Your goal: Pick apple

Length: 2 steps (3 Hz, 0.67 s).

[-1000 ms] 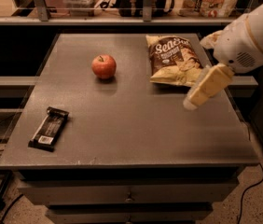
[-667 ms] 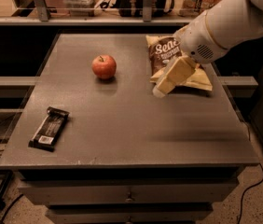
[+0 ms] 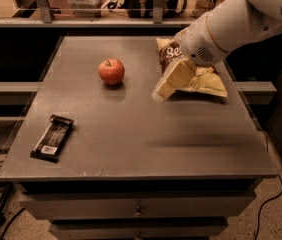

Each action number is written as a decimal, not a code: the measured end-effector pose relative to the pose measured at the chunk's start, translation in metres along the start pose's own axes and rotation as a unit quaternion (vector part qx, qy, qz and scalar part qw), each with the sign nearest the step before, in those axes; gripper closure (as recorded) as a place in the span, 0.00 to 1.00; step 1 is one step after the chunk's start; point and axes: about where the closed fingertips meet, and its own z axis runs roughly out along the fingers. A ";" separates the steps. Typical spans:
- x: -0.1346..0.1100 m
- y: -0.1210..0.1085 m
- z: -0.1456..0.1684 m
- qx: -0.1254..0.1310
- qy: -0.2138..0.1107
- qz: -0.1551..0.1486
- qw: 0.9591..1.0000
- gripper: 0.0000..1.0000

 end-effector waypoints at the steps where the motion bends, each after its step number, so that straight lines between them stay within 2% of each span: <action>1: -0.025 -0.007 0.028 -0.007 -0.026 -0.010 1.000 0.00; 2: -0.042 -0.015 0.062 -0.024 -0.046 -0.015 0.999 0.00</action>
Offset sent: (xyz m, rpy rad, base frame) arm 0.0701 0.0946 -0.0313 0.1248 0.0018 0.1143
